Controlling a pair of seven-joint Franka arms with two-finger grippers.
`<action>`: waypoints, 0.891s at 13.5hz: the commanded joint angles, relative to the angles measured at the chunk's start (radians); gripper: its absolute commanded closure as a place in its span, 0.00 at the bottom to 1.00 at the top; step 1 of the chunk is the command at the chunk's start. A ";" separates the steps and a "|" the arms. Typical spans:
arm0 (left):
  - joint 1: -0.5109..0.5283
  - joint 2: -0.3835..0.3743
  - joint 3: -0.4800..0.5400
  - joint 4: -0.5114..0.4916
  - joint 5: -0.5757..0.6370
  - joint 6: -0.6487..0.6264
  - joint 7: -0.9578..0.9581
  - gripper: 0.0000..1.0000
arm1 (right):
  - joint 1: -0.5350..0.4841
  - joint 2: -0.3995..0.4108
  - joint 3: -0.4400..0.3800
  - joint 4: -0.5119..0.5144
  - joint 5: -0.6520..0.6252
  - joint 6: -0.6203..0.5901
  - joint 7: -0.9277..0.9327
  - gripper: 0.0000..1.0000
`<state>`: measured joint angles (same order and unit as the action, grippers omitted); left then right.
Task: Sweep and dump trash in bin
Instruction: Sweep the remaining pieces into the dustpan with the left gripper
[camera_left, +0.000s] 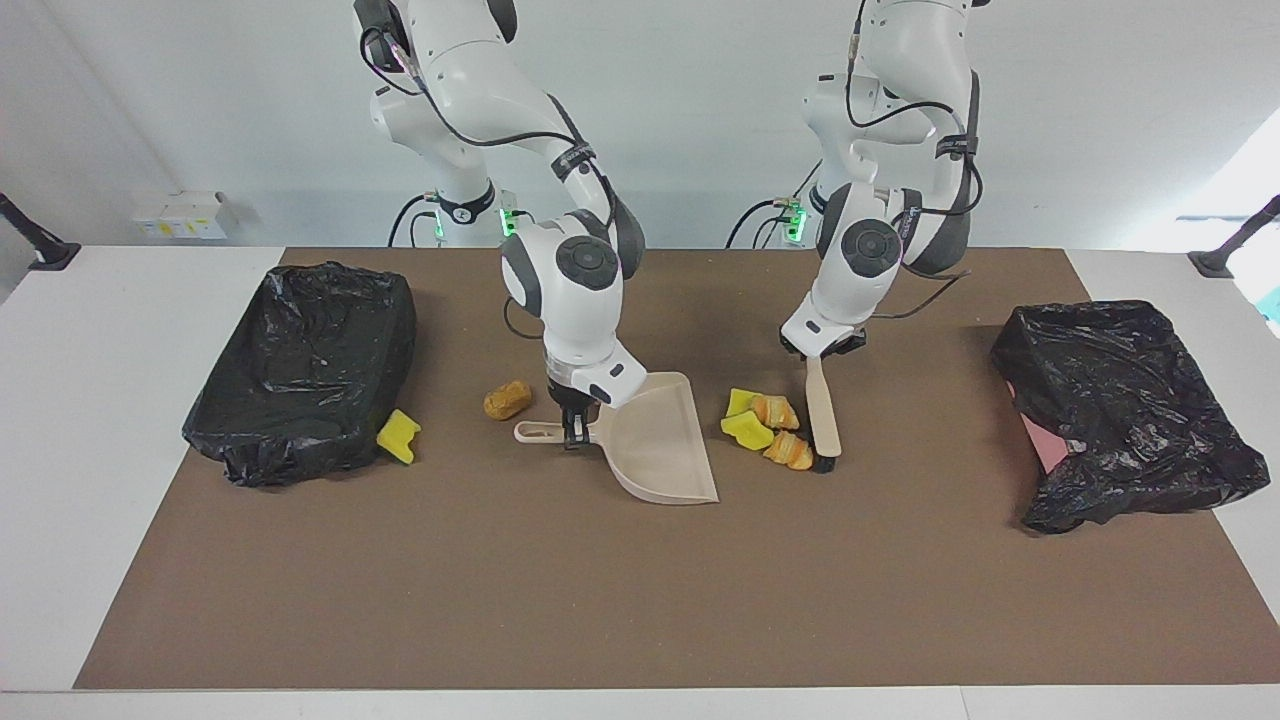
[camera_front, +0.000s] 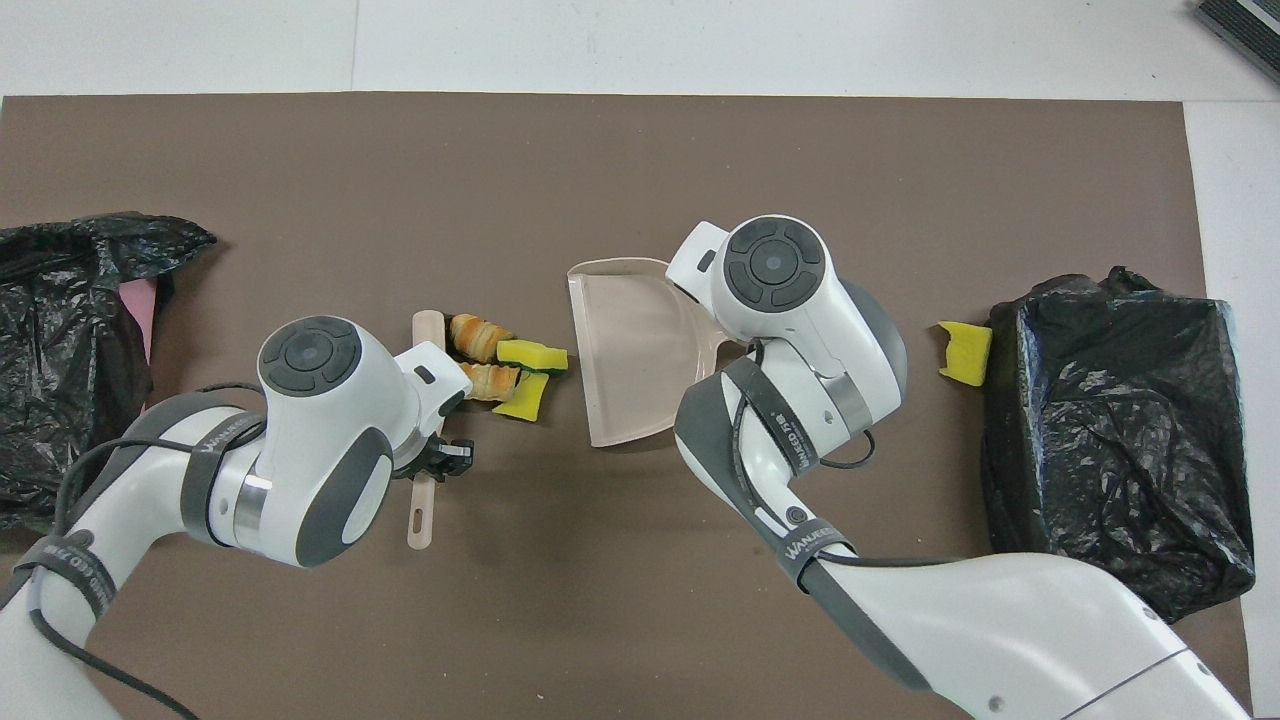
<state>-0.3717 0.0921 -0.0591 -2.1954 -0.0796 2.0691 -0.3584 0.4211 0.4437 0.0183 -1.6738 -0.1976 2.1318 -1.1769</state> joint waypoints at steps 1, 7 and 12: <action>-0.074 -0.006 0.015 -0.015 -0.067 0.054 -0.068 1.00 | -0.016 -0.011 0.009 -0.032 -0.023 0.023 -0.040 1.00; -0.211 0.122 0.015 0.136 -0.293 0.160 -0.073 1.00 | -0.027 -0.010 0.009 -0.034 -0.023 0.037 -0.046 1.00; -0.182 0.146 -0.001 0.200 -0.310 0.165 -0.077 1.00 | -0.038 -0.010 0.009 -0.035 -0.023 0.043 -0.061 1.00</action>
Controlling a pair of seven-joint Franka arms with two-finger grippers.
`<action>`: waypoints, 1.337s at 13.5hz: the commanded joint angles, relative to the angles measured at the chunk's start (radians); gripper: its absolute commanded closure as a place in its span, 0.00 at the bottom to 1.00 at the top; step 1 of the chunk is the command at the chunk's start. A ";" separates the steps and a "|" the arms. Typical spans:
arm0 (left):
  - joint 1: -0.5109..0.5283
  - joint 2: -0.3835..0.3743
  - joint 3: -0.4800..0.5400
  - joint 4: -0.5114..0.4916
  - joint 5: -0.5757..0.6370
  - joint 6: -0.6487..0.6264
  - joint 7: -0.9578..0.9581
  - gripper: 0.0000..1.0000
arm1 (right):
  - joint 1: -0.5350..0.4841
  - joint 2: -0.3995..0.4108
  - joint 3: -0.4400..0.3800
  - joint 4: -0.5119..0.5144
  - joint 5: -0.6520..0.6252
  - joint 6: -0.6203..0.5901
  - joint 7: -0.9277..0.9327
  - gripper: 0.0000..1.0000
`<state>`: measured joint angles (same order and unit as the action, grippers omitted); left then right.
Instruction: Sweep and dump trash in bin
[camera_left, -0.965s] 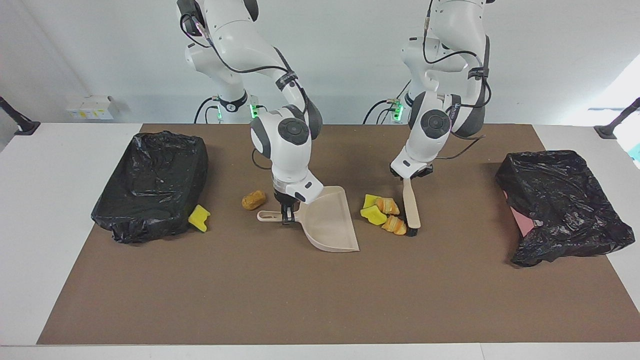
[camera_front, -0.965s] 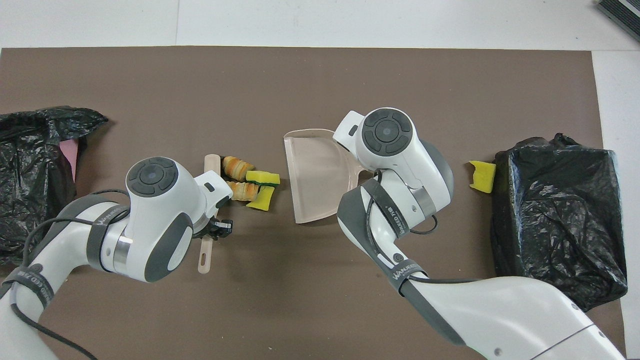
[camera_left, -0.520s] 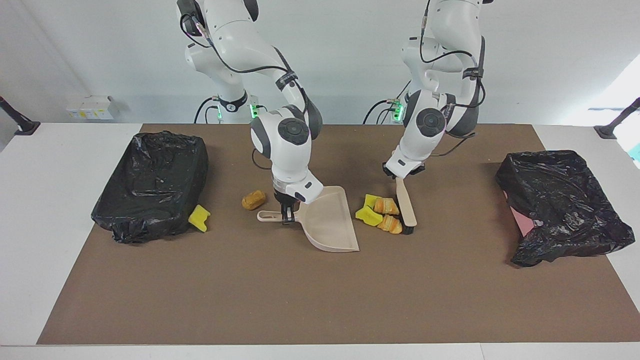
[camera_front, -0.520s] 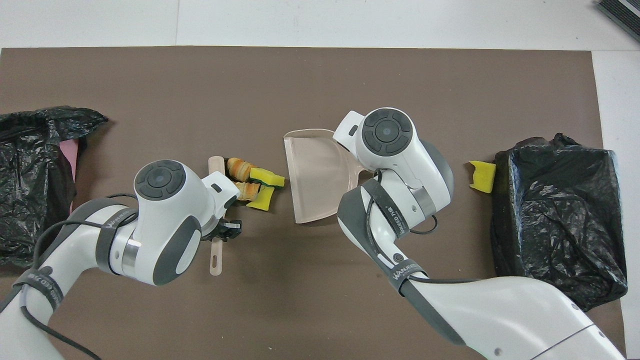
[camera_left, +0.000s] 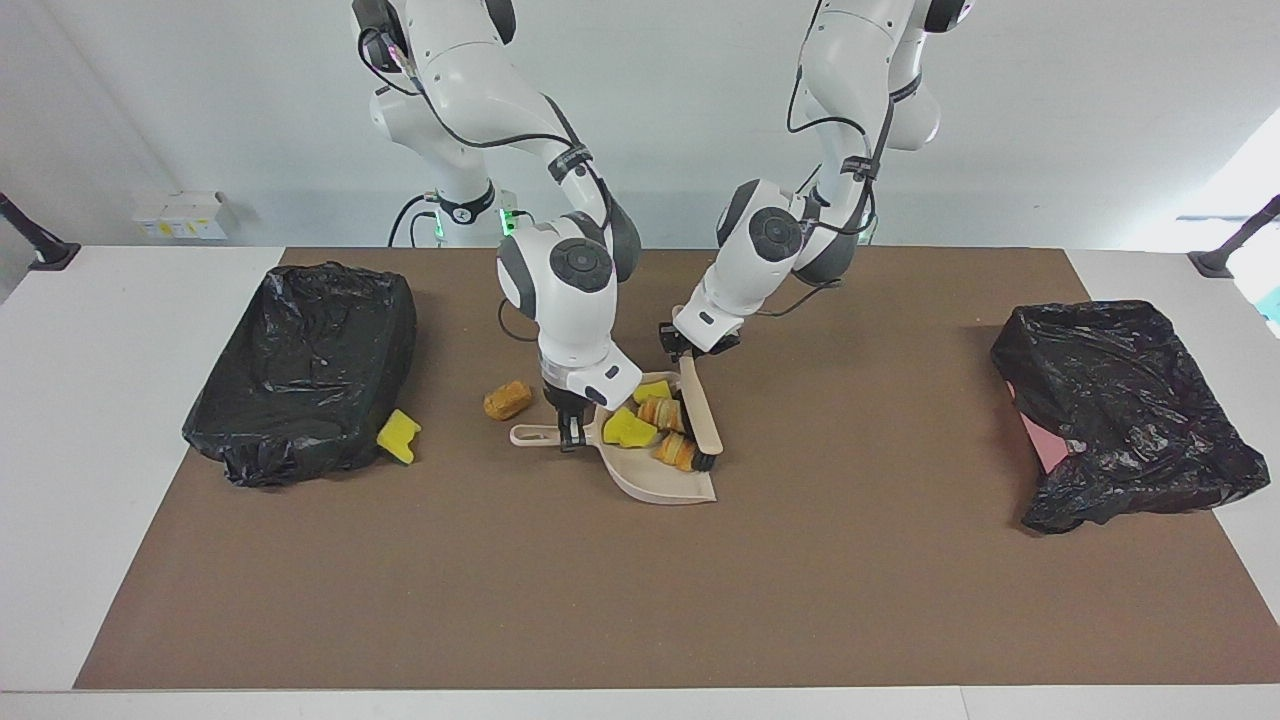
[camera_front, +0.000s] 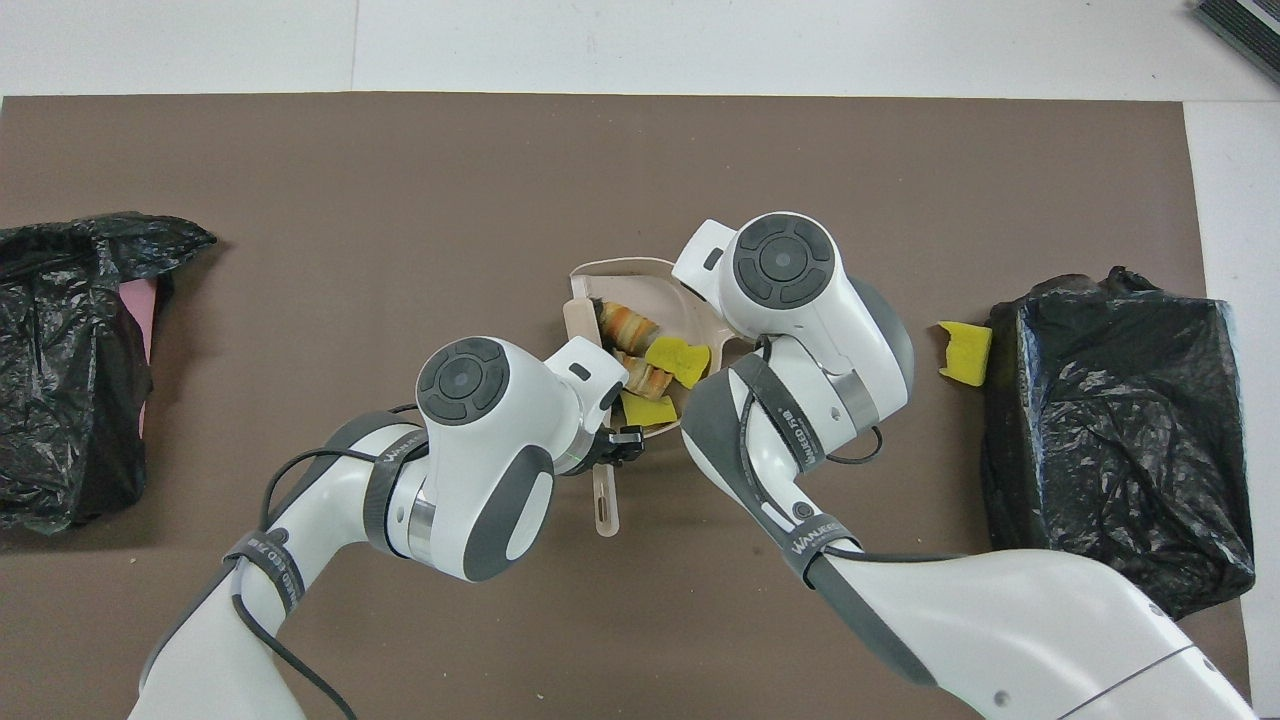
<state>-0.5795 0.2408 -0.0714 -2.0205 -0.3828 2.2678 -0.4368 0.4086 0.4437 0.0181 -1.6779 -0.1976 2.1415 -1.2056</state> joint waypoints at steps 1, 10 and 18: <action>0.070 -0.020 0.012 0.028 -0.002 -0.087 0.001 1.00 | -0.025 -0.010 0.010 -0.031 -0.023 0.034 -0.032 1.00; 0.060 -0.217 0.008 -0.132 0.248 -0.335 -0.074 1.00 | -0.025 -0.010 0.010 -0.031 -0.023 0.034 -0.032 1.00; -0.245 -0.465 0.001 -0.502 0.254 -0.125 -0.388 1.00 | -0.025 -0.010 0.010 -0.031 -0.023 0.032 -0.032 1.00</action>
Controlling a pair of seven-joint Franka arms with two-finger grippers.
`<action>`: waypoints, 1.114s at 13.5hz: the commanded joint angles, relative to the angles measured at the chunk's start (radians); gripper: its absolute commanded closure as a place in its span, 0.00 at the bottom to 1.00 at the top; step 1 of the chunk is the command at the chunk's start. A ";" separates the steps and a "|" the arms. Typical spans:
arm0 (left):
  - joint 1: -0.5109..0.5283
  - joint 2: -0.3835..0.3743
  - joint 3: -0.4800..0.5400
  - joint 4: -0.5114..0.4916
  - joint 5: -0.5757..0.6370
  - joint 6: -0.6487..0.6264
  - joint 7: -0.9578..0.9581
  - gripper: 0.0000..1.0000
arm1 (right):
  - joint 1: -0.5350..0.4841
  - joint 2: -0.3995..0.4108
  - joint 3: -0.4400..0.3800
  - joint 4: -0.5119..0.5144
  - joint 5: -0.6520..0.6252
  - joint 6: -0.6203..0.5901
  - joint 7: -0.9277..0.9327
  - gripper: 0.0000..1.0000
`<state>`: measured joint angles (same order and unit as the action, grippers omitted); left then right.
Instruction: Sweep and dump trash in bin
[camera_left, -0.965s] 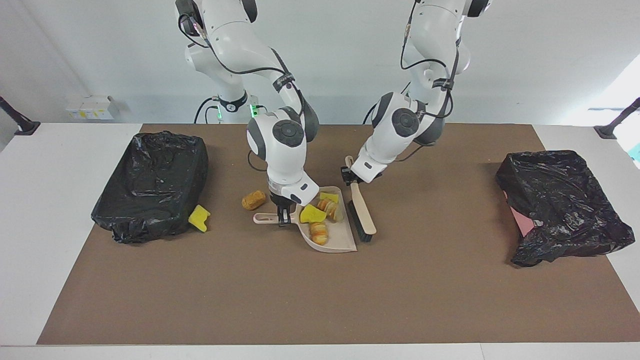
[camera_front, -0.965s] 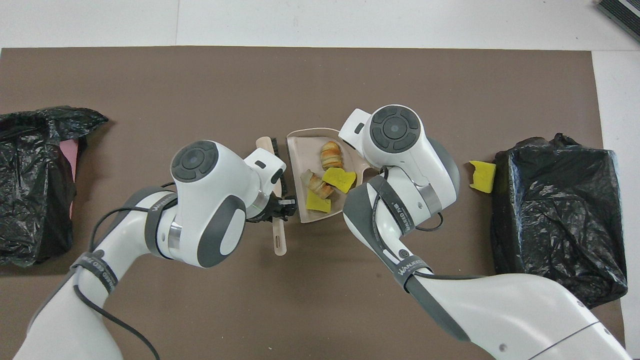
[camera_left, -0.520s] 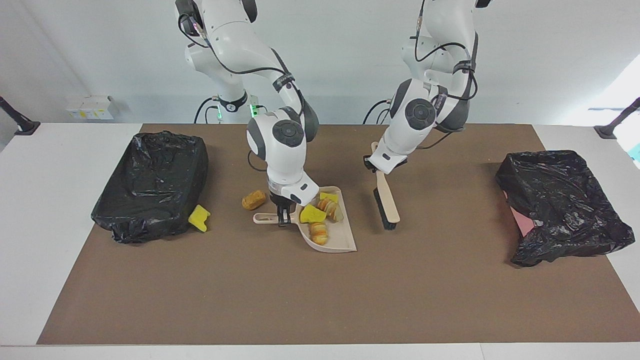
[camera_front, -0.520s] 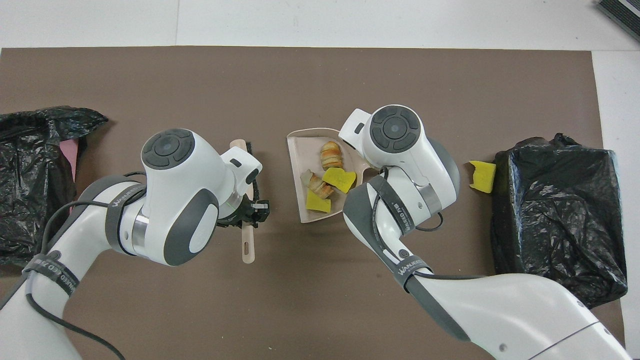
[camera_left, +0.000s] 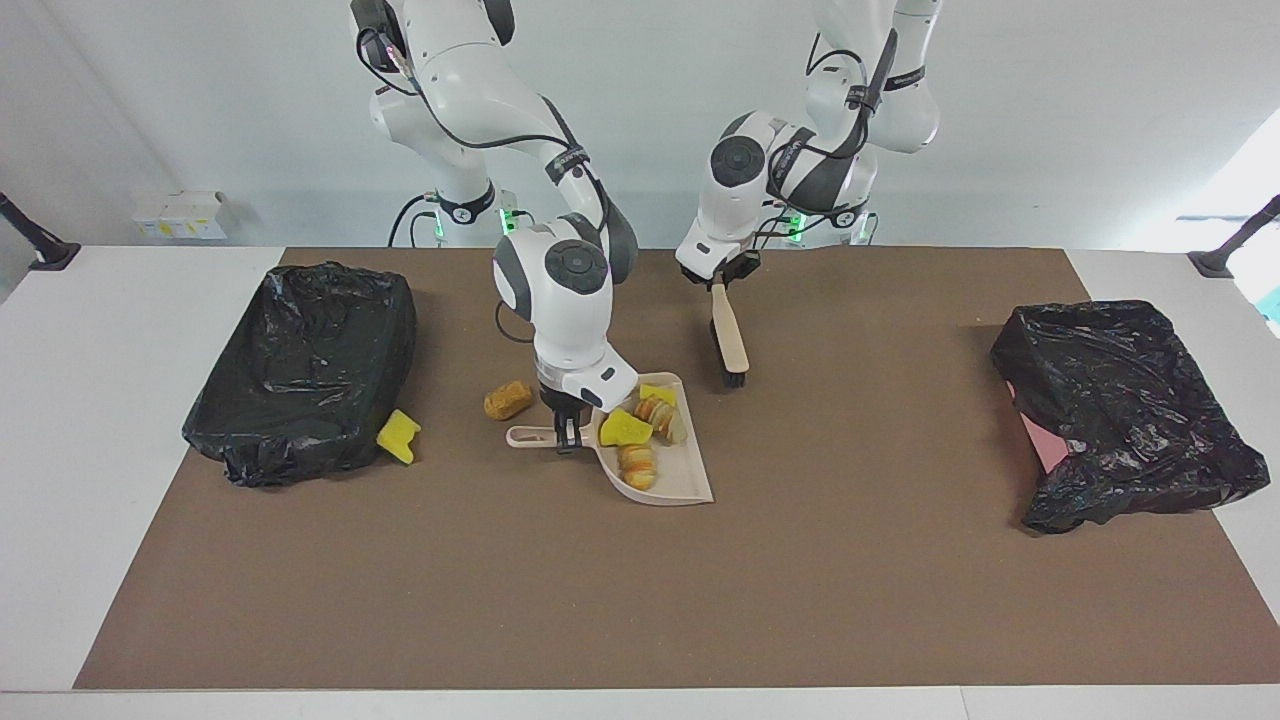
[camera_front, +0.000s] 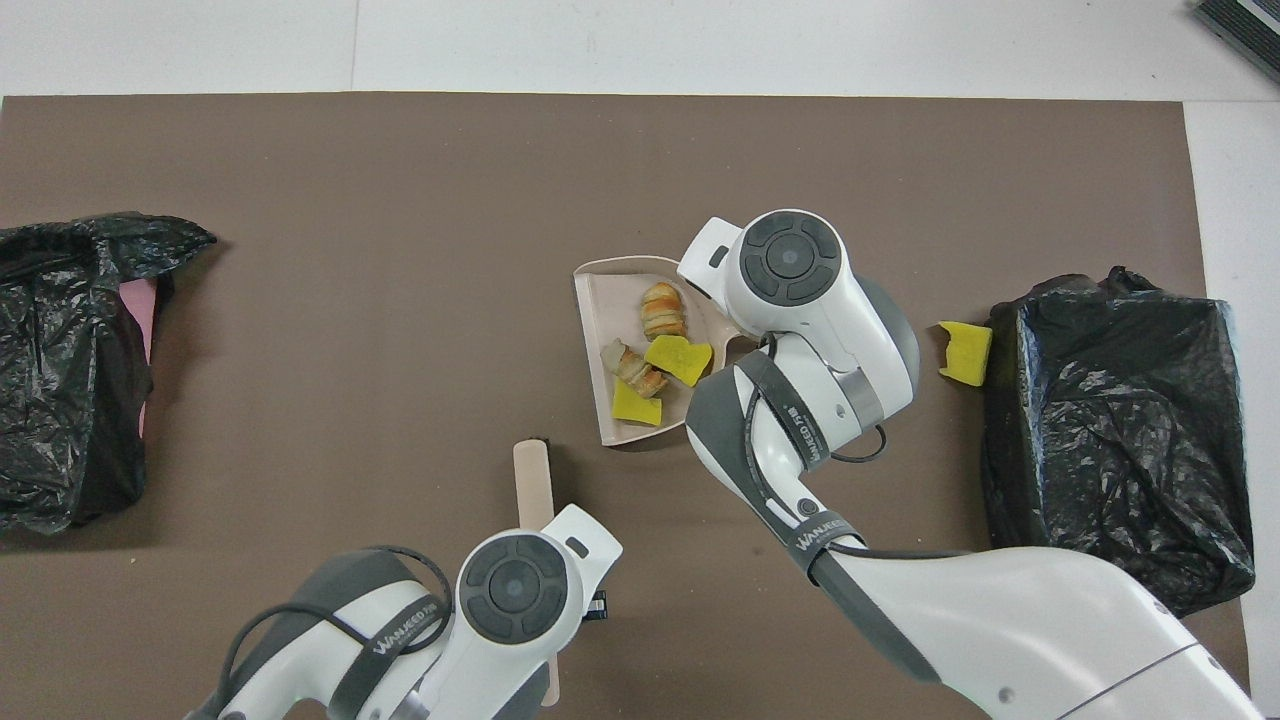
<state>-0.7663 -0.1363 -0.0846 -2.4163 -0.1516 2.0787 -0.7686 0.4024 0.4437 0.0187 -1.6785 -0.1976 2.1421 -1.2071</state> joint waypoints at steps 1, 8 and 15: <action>-0.089 -0.095 0.014 -0.145 0.021 0.108 -0.082 1.00 | -0.019 -0.010 0.009 -0.030 -0.023 0.032 -0.031 1.00; -0.111 -0.078 0.016 -0.179 0.012 0.140 -0.103 0.01 | -0.077 -0.034 0.012 0.008 -0.008 0.033 -0.029 1.00; 0.166 0.020 0.022 0.080 0.014 -0.020 -0.074 0.00 | -0.226 -0.222 0.012 -0.013 -0.003 -0.105 -0.103 1.00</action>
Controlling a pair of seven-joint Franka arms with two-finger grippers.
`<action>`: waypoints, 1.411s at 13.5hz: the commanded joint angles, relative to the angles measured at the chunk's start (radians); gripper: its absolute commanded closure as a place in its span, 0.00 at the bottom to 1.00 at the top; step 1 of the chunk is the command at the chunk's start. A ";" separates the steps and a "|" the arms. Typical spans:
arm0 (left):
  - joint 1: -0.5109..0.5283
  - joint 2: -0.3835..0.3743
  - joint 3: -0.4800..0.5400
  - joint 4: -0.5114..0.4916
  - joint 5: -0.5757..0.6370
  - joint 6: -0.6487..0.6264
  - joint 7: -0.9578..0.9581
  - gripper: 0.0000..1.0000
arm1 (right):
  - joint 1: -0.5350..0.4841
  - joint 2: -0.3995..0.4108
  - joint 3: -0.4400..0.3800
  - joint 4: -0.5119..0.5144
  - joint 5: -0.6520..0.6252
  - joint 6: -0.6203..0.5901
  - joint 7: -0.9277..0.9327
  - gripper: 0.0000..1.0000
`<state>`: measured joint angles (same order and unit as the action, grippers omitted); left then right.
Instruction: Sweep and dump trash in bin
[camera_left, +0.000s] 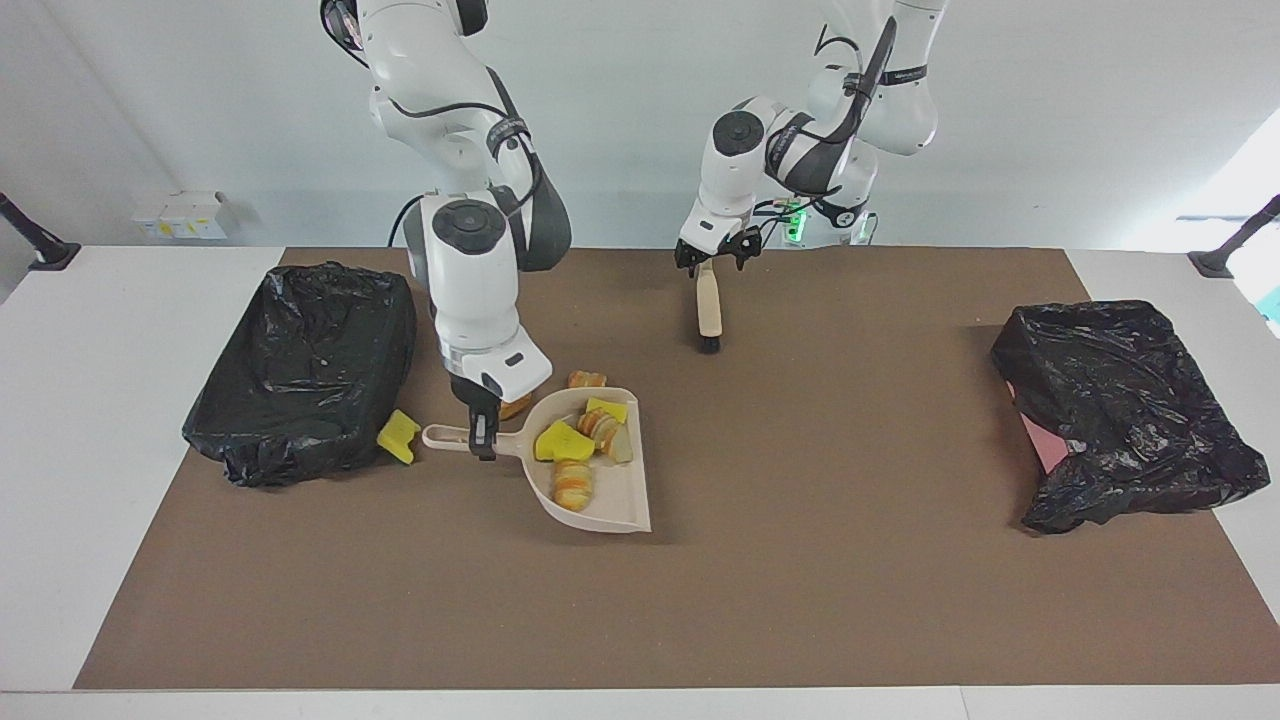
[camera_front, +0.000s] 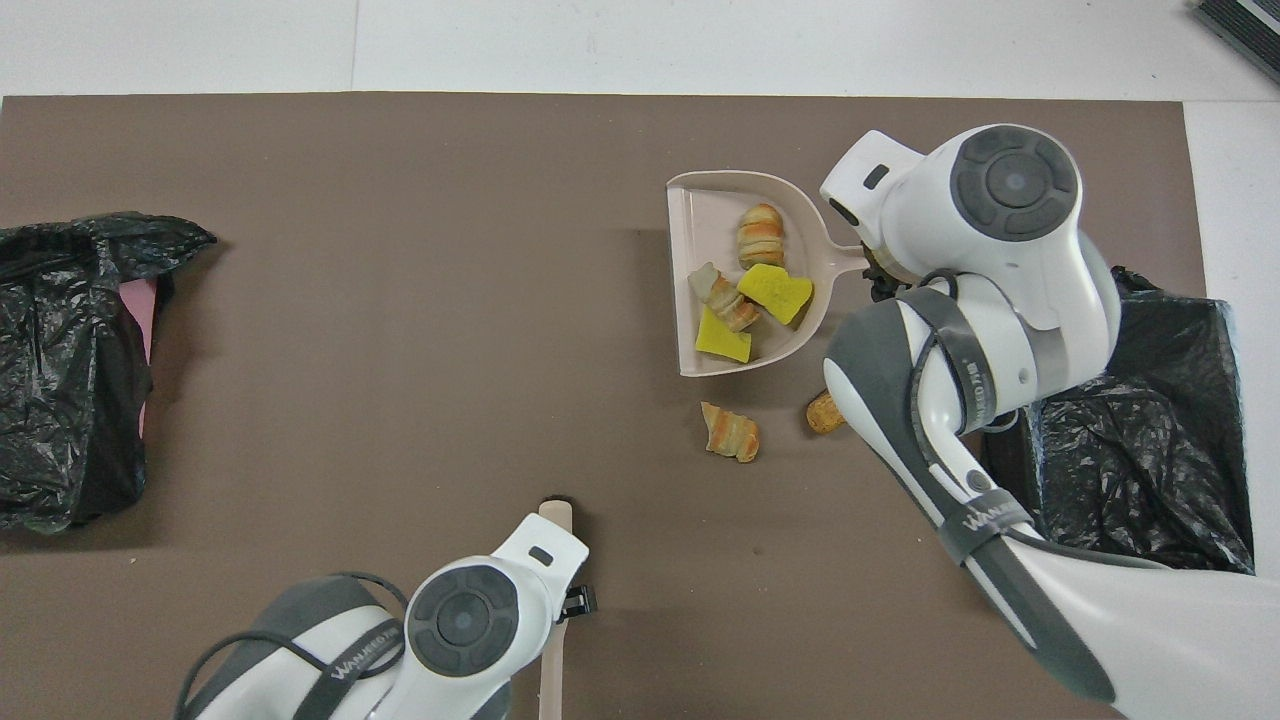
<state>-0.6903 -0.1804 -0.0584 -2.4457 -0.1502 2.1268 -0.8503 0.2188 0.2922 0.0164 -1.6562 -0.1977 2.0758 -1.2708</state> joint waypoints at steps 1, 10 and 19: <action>0.145 0.071 -0.003 0.143 0.018 -0.068 0.017 0.00 | -0.071 -0.111 0.014 -0.053 -0.003 -0.065 -0.057 1.00; 0.575 0.203 -0.003 0.436 0.073 -0.070 0.661 0.00 | -0.517 -0.398 0.010 -0.350 0.139 -0.010 -0.626 1.00; 0.733 0.246 0.002 0.758 0.103 -0.327 0.899 0.00 | -0.619 -0.524 0.005 -0.554 -0.193 0.178 -0.644 1.00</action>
<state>0.0276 0.0417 -0.0471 -1.7996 -0.0674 1.9101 0.0502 -0.3993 -0.1758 0.0151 -2.1468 -0.3083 2.2181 -1.9882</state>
